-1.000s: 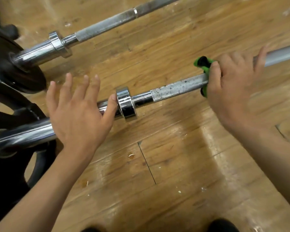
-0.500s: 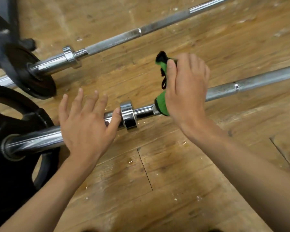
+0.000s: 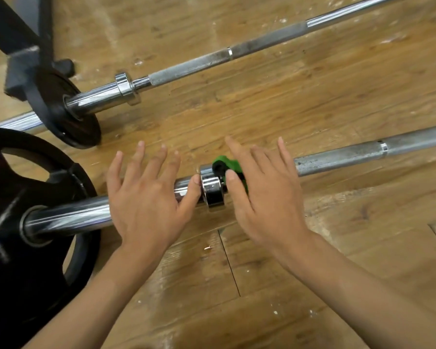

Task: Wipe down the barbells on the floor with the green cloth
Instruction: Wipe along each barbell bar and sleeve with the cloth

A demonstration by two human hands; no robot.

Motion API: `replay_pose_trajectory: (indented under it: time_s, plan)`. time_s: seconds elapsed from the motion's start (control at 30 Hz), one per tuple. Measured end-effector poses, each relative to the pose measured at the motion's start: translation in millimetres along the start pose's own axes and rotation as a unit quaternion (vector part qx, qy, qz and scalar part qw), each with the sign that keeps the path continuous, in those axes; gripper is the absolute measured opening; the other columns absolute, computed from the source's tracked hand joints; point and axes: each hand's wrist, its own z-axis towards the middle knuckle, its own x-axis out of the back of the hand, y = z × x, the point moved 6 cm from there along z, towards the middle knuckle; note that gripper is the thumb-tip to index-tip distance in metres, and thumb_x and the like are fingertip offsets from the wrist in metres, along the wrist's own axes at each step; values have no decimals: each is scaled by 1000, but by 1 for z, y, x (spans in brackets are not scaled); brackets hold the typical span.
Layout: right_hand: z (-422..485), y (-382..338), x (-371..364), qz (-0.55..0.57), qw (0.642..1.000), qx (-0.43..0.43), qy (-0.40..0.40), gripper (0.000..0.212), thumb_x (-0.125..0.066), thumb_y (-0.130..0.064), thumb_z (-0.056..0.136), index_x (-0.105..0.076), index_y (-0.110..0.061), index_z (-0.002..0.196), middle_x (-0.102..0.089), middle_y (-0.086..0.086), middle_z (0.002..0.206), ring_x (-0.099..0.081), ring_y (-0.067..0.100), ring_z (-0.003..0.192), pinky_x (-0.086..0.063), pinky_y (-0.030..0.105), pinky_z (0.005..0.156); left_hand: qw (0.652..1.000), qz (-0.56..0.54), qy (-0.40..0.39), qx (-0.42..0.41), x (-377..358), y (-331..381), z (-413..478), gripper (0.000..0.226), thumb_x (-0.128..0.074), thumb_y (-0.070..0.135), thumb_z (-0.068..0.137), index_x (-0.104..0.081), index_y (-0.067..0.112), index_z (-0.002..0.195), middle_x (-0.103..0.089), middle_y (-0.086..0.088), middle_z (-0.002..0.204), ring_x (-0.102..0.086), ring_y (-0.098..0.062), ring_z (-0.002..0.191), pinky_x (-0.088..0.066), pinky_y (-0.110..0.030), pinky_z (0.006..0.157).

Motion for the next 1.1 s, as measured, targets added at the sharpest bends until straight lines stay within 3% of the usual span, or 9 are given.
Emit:
replay_pose_trajectory:
  time_s: [0.1, 0.23, 0.43, 0.53, 0.7, 0.8, 0.9, 1.0, 1.1]
  plan:
    - [11, -13, -9, -41, 999, 0, 33, 52, -28, -37, 113, -76, -15, 110, -72, 2, 93, -64, 29, 94, -40, 47, 115, 1000, -2, -5, -1, 0, 0, -1, 71, -23, 60, 108, -71, 14, 134, -68, -11, 138, -47, -35, 146, -20, -54, 125]
    - [3, 28, 11, -132, 990, 44, 24, 57, -21, -36, 112, -74, -16, 104, -71, 3, 94, -66, 26, 89, -26, 51, 123, 1000, -9, -16, -2, -1, -1, -1, 73, -22, 61, 107, -69, 14, 137, -66, -12, 141, -44, -37, 148, -19, -55, 126]
    - [-5, 89, 48, -142, 970, -161, 118, 40, -37, -23, 108, -70, -8, 91, -63, 11, 90, -54, 34, 91, -32, 54, 116, 999, -13, -37, -20, 1, 3, 0, 69, -22, 59, 107, -63, 18, 144, -60, -12, 149, -36, -38, 152, -13, -55, 127]
    - [3, 21, 7, -108, 989, -76, 70, 43, -34, -27, 109, -74, -13, 101, -65, 11, 89, -54, 34, 90, -40, 48, 102, 999, -15, -40, -20, 2, 4, -1, 69, -20, 58, 107, -63, 18, 144, -61, -11, 148, -38, -37, 151, -14, -55, 127]
    - [-3, 22, 4, -142, 987, 74, 14, 50, -28, -40, 113, -72, -17, 118, -69, 5, 98, -64, 28, 94, -20, 51, 126, 999, -20, -36, -26, 4, -1, -5, 71, -21, 60, 108, -63, 16, 145, -64, -11, 143, -42, -35, 149, -15, -54, 127]
    - [-11, 88, 40, -176, 982, -39, 60, 53, -28, -41, 112, -73, -13, 109, -67, 11, 107, -62, 35, 102, -19, 63, 122, 999, -18, -43, -20, 3, 0, -6, 69, -23, 59, 107, -62, 18, 145, -65, -10, 143, -42, -35, 149, -14, -54, 127]
    - [-12, 89, 44, -149, 974, -139, 99, 42, -39, -33, 110, -74, -9, 105, -65, 17, 111, -55, 38, 108, -24, 59, 122, 999, -24, -43, -18, 2, 3, -5, 65, -26, 56, 106, -65, 19, 142, -67, -8, 141, -45, -35, 148, -17, -55, 126]
    - [-14, 23, 13, -94, 990, -60, 89, 29, -53, -27, 103, -74, -15, 118, -66, 18, 111, -45, 33, 115, -24, 48, 121, 999, -26, -35, -15, 4, 3, -5, 64, -26, 56, 106, -64, 19, 143, -66, -8, 141, -45, -35, 147, -18, -56, 126]
    - [-20, -5, -7, -53, 996, 60, 37, 35, -58, -21, 101, -69, -20, 134, -68, 12, 115, -56, 31, 120, -23, 47, 125, 999, -26, -31, -27, 5, 1, -6, 66, -26, 57, 108, -63, 18, 145, -67, -10, 140, -46, -37, 147, -19, -57, 126]
